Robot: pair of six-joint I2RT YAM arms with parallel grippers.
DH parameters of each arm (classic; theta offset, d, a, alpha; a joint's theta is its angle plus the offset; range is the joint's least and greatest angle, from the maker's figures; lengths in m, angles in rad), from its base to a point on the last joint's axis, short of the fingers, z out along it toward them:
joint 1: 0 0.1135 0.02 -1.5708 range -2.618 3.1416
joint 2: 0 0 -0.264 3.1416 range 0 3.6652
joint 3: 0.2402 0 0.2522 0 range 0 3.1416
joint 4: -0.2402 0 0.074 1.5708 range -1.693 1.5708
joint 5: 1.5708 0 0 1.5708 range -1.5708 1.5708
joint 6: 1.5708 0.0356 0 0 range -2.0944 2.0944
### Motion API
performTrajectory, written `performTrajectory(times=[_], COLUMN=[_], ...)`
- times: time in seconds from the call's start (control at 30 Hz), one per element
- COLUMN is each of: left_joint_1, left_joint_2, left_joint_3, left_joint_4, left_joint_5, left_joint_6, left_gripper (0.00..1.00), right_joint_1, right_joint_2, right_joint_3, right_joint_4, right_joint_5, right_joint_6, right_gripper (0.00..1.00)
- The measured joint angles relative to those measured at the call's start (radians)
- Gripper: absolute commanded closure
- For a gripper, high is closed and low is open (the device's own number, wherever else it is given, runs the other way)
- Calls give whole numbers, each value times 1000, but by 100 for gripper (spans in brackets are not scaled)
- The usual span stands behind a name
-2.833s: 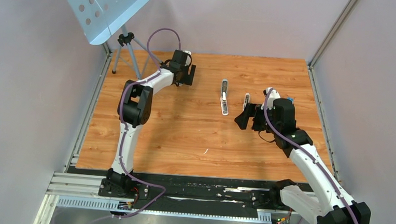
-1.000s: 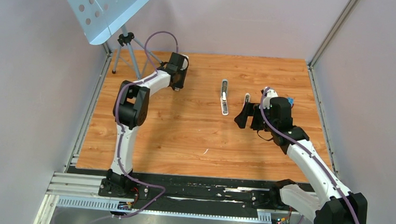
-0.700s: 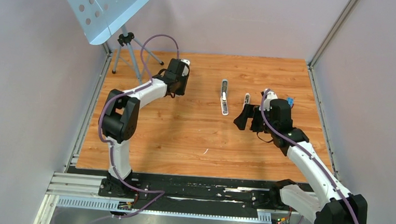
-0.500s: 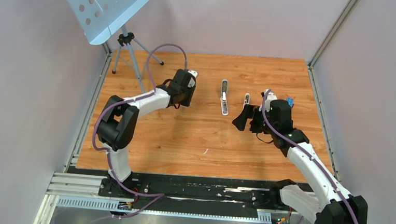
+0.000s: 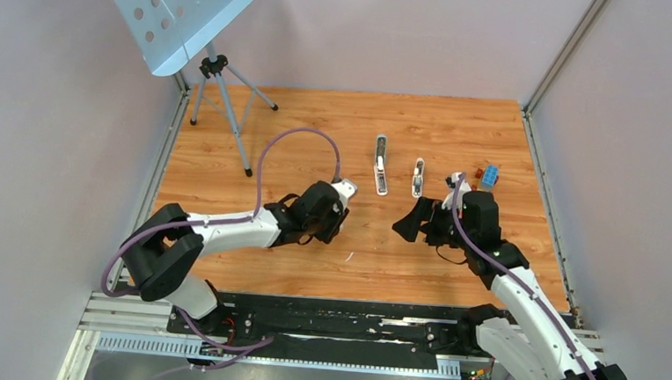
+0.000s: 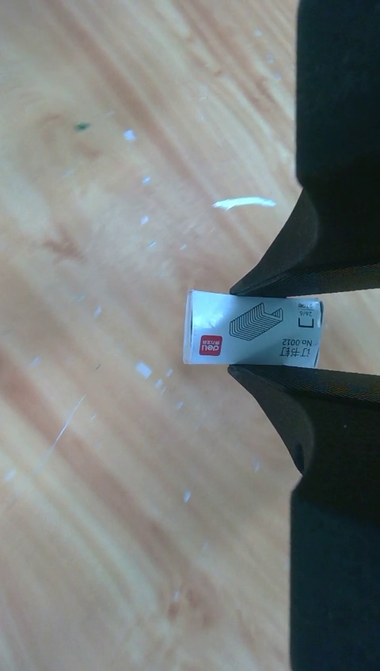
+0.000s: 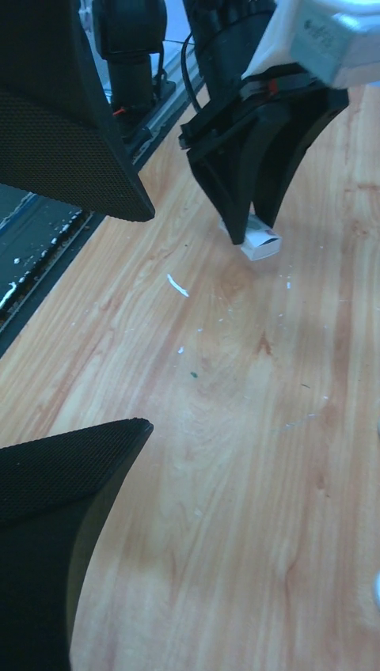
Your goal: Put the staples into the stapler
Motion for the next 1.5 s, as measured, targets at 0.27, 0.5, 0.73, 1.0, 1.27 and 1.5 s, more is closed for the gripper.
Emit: performTrajectory(times=[0.27, 0.5, 0.73, 1.0, 1.27, 1.5], left_joint_1=[-163, -220, -220, -213, -204, -204], left_joint_2=[-29, -48, -155, -298, -331, -291], left_joint_3=[-133, -166, -229, -240, -334, -330], left_joint_4=[81, 146, 175, 140, 178, 206], left_joint_5=[-11, -16, -40, -117, -58, -10], left_joint_6=[-9, -7, -59, -253, -240, -25], left_gripper=[65, 44, 41, 49, 46, 38], right_joint_1=[0, 3, 9, 61, 156, 183], right_joint_2=[-90, -91, -78, 91, 309, 463], right_joint_3=[-81, -154, -172, -161, -92, -35], right_joint_4=[-26, -34, -23, 73, 209, 307], right_joint_5=[-47, -101, -116, -133, -138, -172], right_joint_6=[35, 60, 80, 92, 90, 84], right_gripper=[3, 9, 15, 31, 59, 66])
